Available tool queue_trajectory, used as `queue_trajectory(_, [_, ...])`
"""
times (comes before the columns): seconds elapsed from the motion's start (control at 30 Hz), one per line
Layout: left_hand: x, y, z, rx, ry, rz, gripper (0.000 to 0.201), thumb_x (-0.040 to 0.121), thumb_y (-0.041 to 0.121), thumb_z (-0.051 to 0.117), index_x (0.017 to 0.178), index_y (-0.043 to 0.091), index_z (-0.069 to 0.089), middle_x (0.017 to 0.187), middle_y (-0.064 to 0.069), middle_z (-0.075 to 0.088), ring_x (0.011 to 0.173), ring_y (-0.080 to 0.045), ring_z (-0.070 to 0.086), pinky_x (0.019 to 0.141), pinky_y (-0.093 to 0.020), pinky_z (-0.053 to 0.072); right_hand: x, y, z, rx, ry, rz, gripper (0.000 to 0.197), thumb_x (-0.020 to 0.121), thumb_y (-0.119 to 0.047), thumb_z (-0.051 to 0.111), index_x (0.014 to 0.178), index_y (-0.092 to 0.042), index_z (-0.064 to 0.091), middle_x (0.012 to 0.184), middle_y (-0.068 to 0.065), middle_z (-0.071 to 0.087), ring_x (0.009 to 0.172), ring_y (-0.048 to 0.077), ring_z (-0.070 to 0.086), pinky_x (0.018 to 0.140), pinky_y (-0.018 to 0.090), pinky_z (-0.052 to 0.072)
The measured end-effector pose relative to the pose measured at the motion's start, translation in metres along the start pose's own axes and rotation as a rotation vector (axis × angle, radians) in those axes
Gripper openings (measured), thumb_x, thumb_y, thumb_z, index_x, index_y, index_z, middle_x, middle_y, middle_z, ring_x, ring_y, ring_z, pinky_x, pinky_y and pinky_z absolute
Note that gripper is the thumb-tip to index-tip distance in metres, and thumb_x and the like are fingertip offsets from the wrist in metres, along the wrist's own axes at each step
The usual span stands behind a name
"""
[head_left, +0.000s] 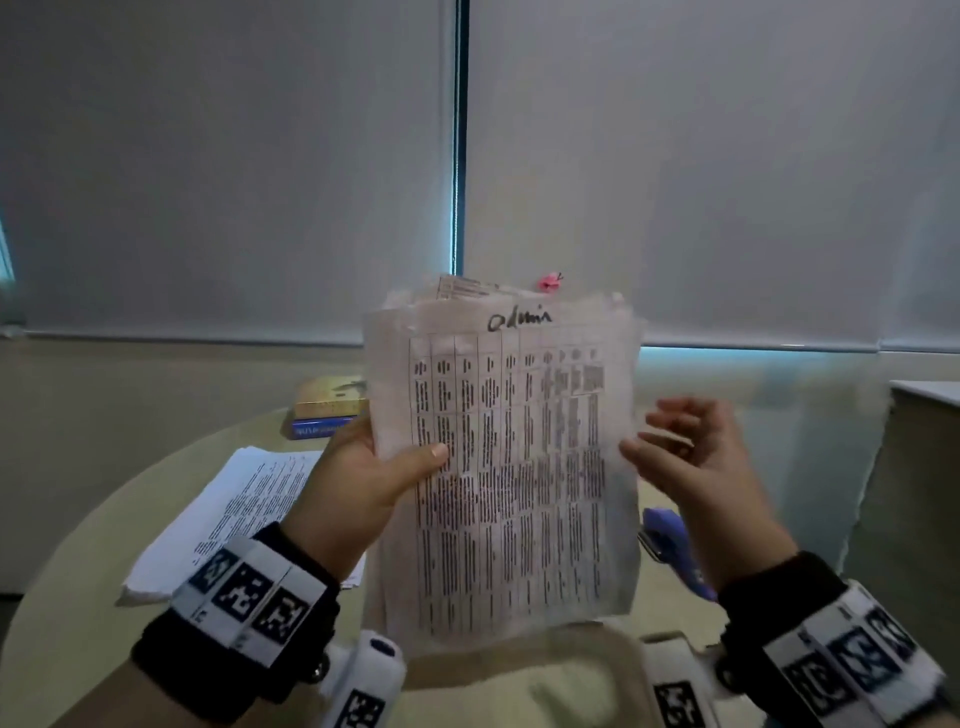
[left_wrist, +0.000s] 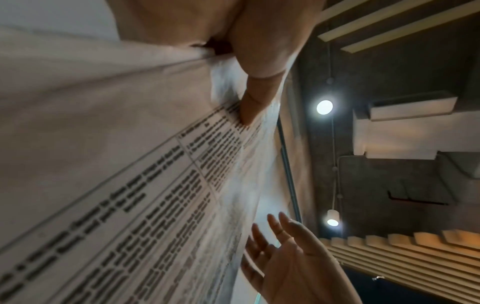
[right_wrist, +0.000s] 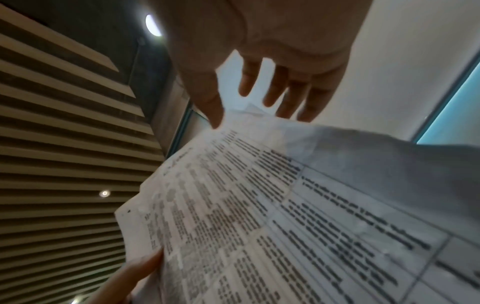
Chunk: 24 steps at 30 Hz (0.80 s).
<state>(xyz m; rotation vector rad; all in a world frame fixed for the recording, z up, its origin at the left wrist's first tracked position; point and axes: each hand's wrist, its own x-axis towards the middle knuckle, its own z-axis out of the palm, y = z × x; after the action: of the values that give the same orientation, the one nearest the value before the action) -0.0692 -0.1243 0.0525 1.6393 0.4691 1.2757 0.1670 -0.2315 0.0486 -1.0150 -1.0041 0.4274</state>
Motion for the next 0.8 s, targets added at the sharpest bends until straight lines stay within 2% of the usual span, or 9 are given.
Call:
queue_trajectory(0.07, [0.004,0.005,-0.004,-0.034,-0.049,0.022,0.04,0.065,0.016,0.074,0.104,0.012,0.069,0.103,-0.007,0.074,0.099,-0.027,0.07,0.088,-0.043,0.054,0.003,-0.002,-0.001,0.008,-0.024,0.023,0.084,0.051,-0.03,0.088,0.123,-0.022,0.046,0.122,0.004,0.059,0.108,0.019,0.06,0.084,0.032,0.053])
queue_trajectory(0.13, [0.006,0.008,-0.009,-0.068,-0.1,0.012,0.052,0.059,0.024,0.075,0.108,0.009,0.068,0.106,-0.01,0.073,0.1,-0.029,0.069,0.09,-0.046,0.051,0.002,-0.006,0.001,0.148,-0.187,0.08,0.082,0.059,-0.022,0.084,0.13,-0.014,0.044,0.121,0.011,0.063,0.109,0.03,0.062,0.082,0.039,0.055])
queue_trajectory(0.2, [0.006,0.008,-0.009,-0.063,-0.134,0.002,0.055,0.057,0.025,0.075,0.109,0.009,0.067,0.106,-0.01,0.073,0.101,-0.029,0.069,0.091,-0.046,0.052,0.0,-0.009,0.003,0.246,-0.282,0.147,0.063,0.068,-0.008,0.076,0.125,-0.004,0.05,0.116,0.02,0.065,0.103,0.035,0.065,0.081,0.044,0.055])
queue_trajectory(0.27, [0.006,0.008,-0.009,-0.034,-0.136,0.019,0.05,0.062,0.018,0.076,0.109,0.007,0.066,0.104,-0.009,0.074,0.099,-0.029,0.069,0.089,-0.044,0.055,-0.002,-0.013,0.002,0.307,-0.247,0.175,0.044,0.071,0.0,0.068,0.114,0.004,0.059,0.111,0.027,0.065,0.094,0.035,0.068,0.076,0.042,0.057])
queue_trajectory(0.4, [0.009,0.02,-0.011,0.031,-0.075,0.123,0.053,0.068,0.016,0.074,0.118,0.005,0.059,0.105,-0.009,0.073,0.097,-0.027,0.07,0.082,-0.041,0.058,-0.007,-0.023,-0.001,0.195,-0.159,0.109,0.025,0.074,-0.008,0.061,0.097,0.002,0.066,0.095,0.022,0.071,0.081,0.031,0.071,0.066,0.037,0.058])
queue_trajectory(0.47, [0.011,0.026,-0.013,0.067,-0.077,0.167,0.063,0.066,0.023,0.078,0.124,0.011,0.056,0.109,-0.005,0.072,0.099,-0.025,0.07,0.084,-0.044,0.056,-0.013,-0.028,0.001,0.135,-0.154,0.067,0.027,0.072,-0.009,0.061,0.097,0.0,0.064,0.09,0.016,0.073,0.08,0.027,0.072,0.063,0.032,0.058])
queue_trajectory(0.57, [0.009,0.029,-0.008,0.018,-0.116,0.137,0.073,0.065,0.005,0.082,0.123,0.032,0.047,0.092,0.007,0.072,0.087,-0.016,0.071,0.075,-0.033,0.059,-0.019,-0.029,0.003,0.062,-0.184,0.039,0.037,0.068,-0.009,0.066,0.103,-0.001,0.063,0.092,0.014,0.074,0.084,0.027,0.072,0.065,0.03,0.058])
queue_trajectory(0.7, [0.004,0.032,0.004,-0.03,-0.165,0.149,0.083,0.066,0.004,0.074,0.129,0.042,0.035,0.103,-0.007,0.067,0.091,-0.021,0.071,0.076,-0.033,0.058,-0.023,-0.035,0.008,0.039,-0.166,-0.007,0.045,0.067,-0.01,0.067,0.111,-0.002,0.059,0.095,0.013,0.073,0.087,0.026,0.071,0.064,0.027,0.057])
queue_trajectory(0.8, [0.008,0.037,0.006,0.015,-0.198,0.246,0.089,0.069,0.004,0.075,0.129,0.053,0.031,0.101,0.003,0.065,0.091,-0.018,0.069,0.073,-0.031,0.058,-0.024,-0.046,0.013,0.043,-0.07,-0.184,0.054,0.067,-0.007,0.067,0.116,-0.019,0.048,0.094,0.008,0.066,0.078,0.012,0.07,0.063,0.02,0.055])
